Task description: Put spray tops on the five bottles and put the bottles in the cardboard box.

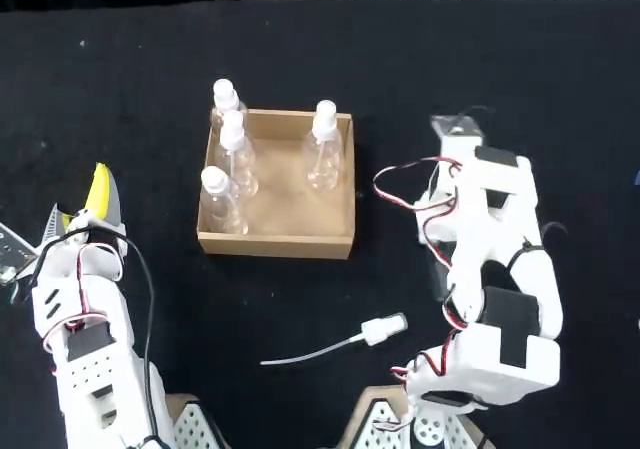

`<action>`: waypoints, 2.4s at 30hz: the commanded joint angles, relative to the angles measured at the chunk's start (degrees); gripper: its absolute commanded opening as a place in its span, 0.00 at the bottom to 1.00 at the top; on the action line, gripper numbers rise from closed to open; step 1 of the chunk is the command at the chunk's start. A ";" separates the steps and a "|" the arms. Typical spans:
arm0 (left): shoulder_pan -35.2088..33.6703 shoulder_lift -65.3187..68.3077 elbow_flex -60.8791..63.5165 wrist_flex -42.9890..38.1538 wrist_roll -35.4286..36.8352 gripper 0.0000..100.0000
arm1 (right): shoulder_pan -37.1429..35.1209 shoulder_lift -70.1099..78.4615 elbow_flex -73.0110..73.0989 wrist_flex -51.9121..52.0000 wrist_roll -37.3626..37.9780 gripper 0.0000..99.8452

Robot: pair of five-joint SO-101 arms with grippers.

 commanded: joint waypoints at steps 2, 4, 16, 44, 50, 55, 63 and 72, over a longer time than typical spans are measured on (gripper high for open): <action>0.31 -0.26 -0.75 -1.05 -0.44 0.30 | 8.44 0.04 -4.09 -1.23 28.04 0.16; 0.31 -0.26 -0.75 -1.05 -0.44 0.30 | 11.78 0.04 -4.26 -1.41 37.36 0.16; 0.40 -0.26 -0.75 -1.05 -0.44 0.30 | 15.38 -0.40 -5.32 -2.46 32.88 0.33; 0.66 -0.26 -0.75 -1.05 -0.44 0.30 | 18.99 12.88 -17.80 -3.52 26.73 0.13; 0.75 -0.26 -0.75 -1.23 -0.44 0.30 | 20.22 5.67 -24.04 7.65 23.03 0.01; 0.75 -0.26 -0.75 -1.23 -0.44 0.30 | 18.55 -4.18 -26.77 17.76 21.45 0.01; 0.75 -0.26 -0.92 -1.23 -0.44 0.30 | 13.80 -28.79 -13.23 8.53 4.22 0.01; 0.84 -0.26 -0.92 -1.23 -0.35 0.30 | 6.07 -53.49 26.77 -23.82 -18.20 0.01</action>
